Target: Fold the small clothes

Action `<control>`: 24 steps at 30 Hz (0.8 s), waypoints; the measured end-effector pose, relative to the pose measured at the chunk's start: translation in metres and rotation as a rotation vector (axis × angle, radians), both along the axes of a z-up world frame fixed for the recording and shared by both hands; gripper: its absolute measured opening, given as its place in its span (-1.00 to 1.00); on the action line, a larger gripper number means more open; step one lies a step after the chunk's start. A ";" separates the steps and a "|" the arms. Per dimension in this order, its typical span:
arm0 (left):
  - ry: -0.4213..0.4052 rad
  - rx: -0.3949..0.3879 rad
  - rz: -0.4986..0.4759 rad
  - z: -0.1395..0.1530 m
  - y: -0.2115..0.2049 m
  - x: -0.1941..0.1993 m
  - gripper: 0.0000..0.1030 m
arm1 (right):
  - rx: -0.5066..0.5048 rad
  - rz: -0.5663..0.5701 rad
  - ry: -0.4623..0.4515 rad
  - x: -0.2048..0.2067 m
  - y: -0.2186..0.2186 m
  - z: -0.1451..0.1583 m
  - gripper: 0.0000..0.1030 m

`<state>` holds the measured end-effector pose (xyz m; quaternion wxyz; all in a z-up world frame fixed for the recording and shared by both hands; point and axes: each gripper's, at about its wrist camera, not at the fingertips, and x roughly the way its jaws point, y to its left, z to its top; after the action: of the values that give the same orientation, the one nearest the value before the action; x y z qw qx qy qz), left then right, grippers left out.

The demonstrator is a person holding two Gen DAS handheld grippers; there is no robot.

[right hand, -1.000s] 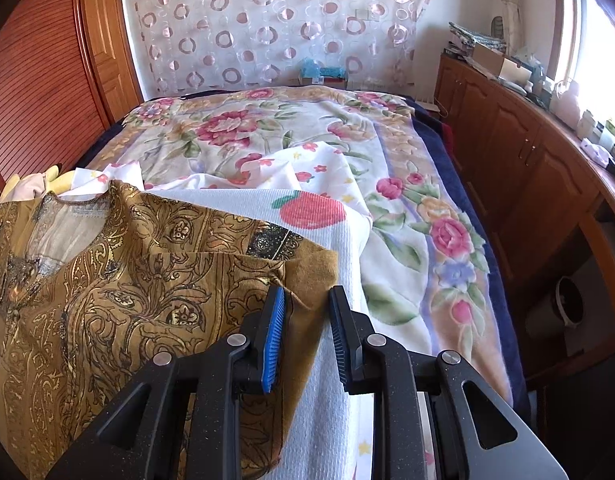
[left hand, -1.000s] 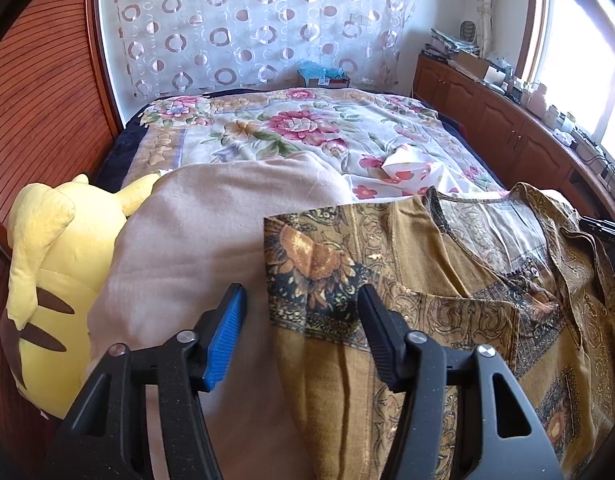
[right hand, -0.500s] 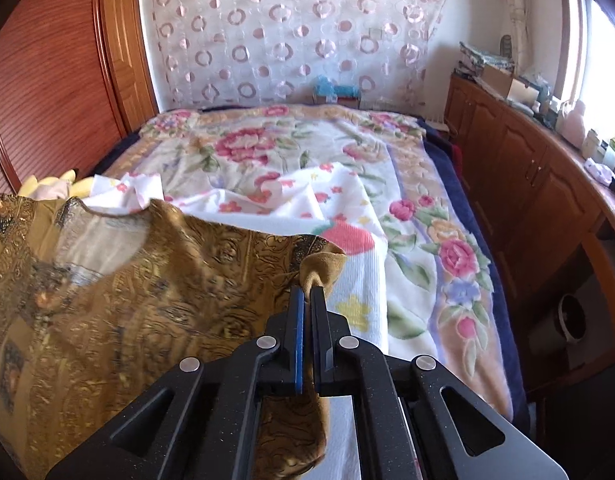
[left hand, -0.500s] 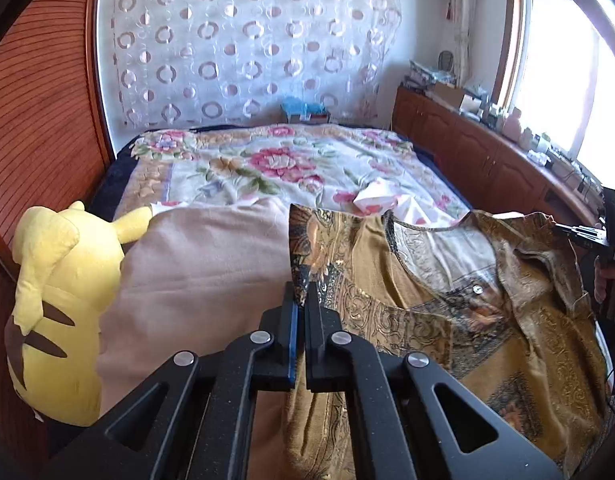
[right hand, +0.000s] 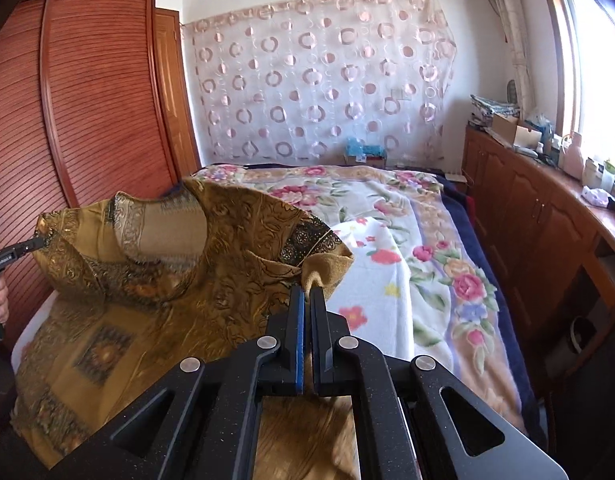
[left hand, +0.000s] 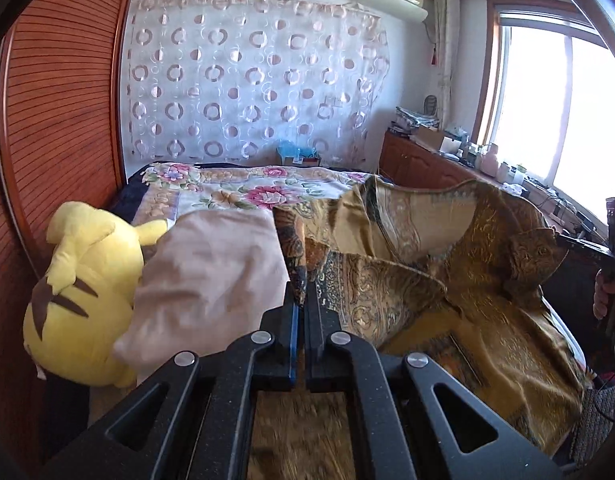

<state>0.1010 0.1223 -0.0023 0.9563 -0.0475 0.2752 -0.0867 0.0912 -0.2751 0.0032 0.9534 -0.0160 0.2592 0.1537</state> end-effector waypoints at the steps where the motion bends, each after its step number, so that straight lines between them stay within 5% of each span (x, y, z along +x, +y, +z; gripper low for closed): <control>1: -0.002 -0.006 0.003 -0.004 0.001 -0.012 -0.95 | 0.005 0.006 0.001 -0.015 -0.005 -0.005 -0.95; 13: 0.072 -0.093 0.045 -0.041 0.023 -0.114 -0.95 | 0.018 -0.025 0.087 -0.146 -0.049 -0.048 -0.96; 17: 0.088 -0.043 0.033 -0.040 0.021 -0.131 -0.94 | -0.003 -0.023 0.132 -0.162 -0.055 -0.041 -0.95; 20: 0.096 0.054 0.043 -0.044 0.018 -0.134 -0.70 | -0.046 -0.031 0.130 -0.163 -0.050 -0.036 -0.95; 24: 0.084 0.023 0.048 -0.036 0.029 -0.133 -0.27 | -0.075 -0.017 0.118 -0.165 -0.029 -0.018 -0.83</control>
<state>-0.0323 0.1514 -0.0383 0.9461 -0.0466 0.3151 -0.0586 -0.0736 -0.3042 -0.0149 0.9364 -0.0404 0.3208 0.1363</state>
